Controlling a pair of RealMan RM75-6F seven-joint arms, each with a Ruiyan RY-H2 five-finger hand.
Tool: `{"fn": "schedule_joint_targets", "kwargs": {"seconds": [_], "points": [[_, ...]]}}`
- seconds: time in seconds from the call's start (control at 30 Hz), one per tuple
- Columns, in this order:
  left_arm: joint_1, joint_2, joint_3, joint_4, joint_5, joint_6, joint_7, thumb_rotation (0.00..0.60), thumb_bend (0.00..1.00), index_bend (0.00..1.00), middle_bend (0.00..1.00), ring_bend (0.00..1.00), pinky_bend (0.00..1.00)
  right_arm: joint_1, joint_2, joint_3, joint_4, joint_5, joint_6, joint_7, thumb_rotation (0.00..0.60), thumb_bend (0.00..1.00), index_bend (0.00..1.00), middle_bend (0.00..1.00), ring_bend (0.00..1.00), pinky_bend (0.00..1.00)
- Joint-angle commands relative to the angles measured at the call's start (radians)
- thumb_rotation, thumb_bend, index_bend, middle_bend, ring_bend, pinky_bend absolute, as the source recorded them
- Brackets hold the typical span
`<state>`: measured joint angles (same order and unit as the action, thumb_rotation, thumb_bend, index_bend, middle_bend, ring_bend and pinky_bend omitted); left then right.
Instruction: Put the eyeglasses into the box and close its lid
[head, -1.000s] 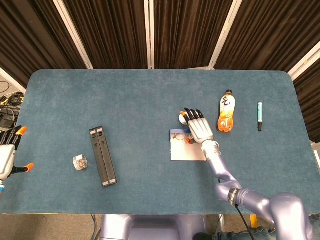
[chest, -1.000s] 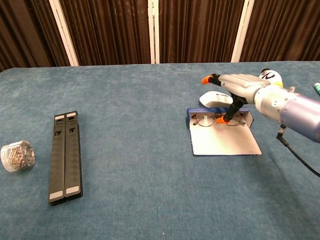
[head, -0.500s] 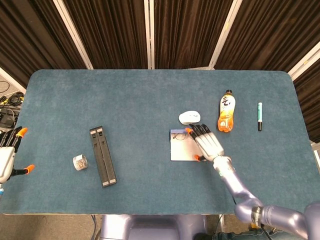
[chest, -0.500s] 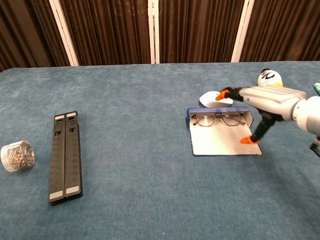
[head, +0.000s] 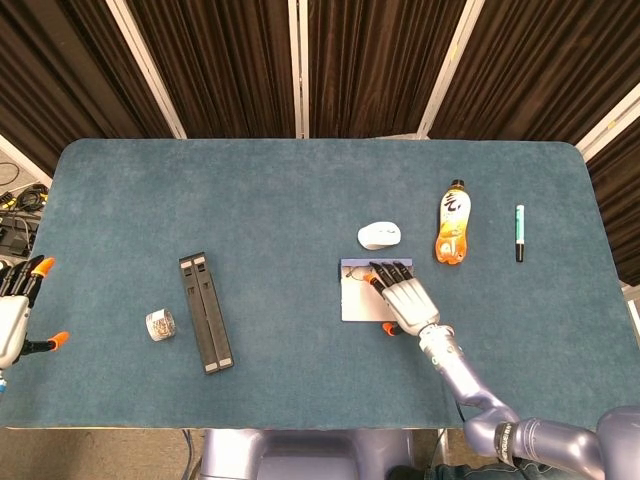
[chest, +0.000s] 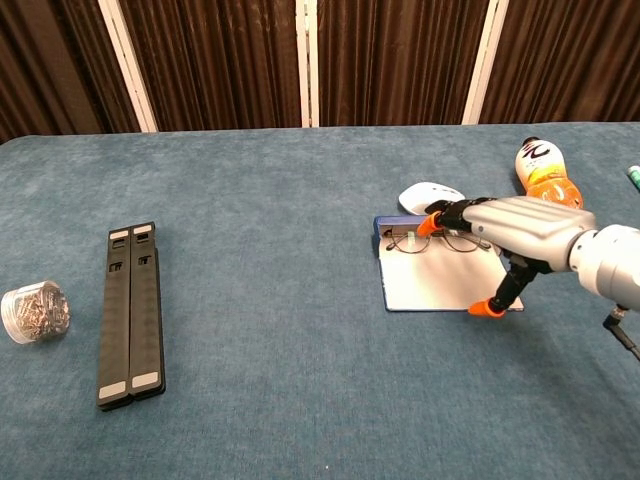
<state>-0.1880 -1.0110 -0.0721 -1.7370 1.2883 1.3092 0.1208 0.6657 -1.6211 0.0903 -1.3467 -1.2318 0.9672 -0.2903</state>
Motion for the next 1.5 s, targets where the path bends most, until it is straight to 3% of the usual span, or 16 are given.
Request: {"fn": "schedule_joint_targets", "kwargs": {"seconds": [0.03,1.03,1.5], "points": [[-0.001,-0.001,0.000,0.001,-0.002,-0.003,0.001,0.600,0.00,0.00,0.00,0.00,0.00,0.001,-0.006,0.002,0.006,-0.001,-0.003,0.001,0.600,0.12,0.19,0.00,0.00,0.00],[-0.007,-0.004,-0.004,0.006,-0.015,-0.015,0.005,0.600,0.00,0.00,0.00,0.00,0.00,0.008,-0.070,0.014,0.101,0.001,-0.040,-0.010,0.600,0.13,0.26,0.00,0.00,0.00],[-0.009,-0.004,-0.004,0.005,-0.017,-0.018,0.007,0.600,0.00,0.00,0.00,0.00,0.00,0.006,-0.068,0.012,0.103,-0.013,-0.042,-0.005,0.600,0.40,0.37,0.00,0.00,0.00]]}}
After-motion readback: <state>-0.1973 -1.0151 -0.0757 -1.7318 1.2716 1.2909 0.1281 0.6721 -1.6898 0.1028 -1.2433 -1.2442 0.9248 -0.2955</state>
